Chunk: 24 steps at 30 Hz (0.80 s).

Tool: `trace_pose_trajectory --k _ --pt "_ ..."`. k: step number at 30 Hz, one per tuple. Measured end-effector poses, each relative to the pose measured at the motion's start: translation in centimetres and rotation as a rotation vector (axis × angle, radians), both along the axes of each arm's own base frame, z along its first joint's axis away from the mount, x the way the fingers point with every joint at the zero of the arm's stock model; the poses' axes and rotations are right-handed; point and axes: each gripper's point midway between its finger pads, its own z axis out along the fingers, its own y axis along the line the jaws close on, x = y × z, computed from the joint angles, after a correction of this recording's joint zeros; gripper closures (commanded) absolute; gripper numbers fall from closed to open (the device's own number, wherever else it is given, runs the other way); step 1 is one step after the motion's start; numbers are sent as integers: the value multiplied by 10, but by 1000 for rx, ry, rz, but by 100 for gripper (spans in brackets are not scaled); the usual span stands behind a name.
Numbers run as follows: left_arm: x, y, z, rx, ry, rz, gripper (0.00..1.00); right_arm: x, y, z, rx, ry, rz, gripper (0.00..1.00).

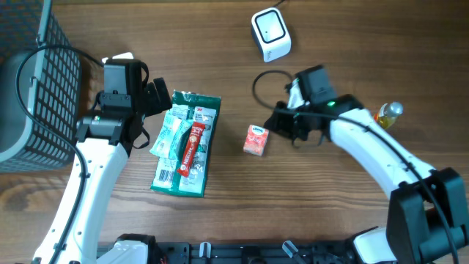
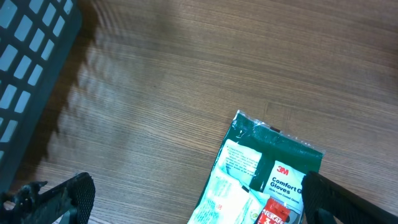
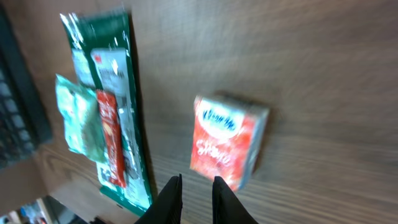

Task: Scan the item barcode
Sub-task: 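Move the right gripper left over the red Kleenex tissue pack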

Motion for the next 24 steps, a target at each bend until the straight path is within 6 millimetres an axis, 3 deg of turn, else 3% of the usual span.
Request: trace_pose_trajectory --k 5,9,16,24 --pt "0 0 0 0 0 0 0 -10 25 -7 -57 -33 8 96" --pt "0 0 0 0 0 0 0 -12 30 -16 -103 -45 8 96" --pt "0 0 0 0 0 0 0 -13 20 -61 -200 41 -27 96" --pt "0 0 0 0 0 0 0 -13 9 -66 -240 57 -48 96"
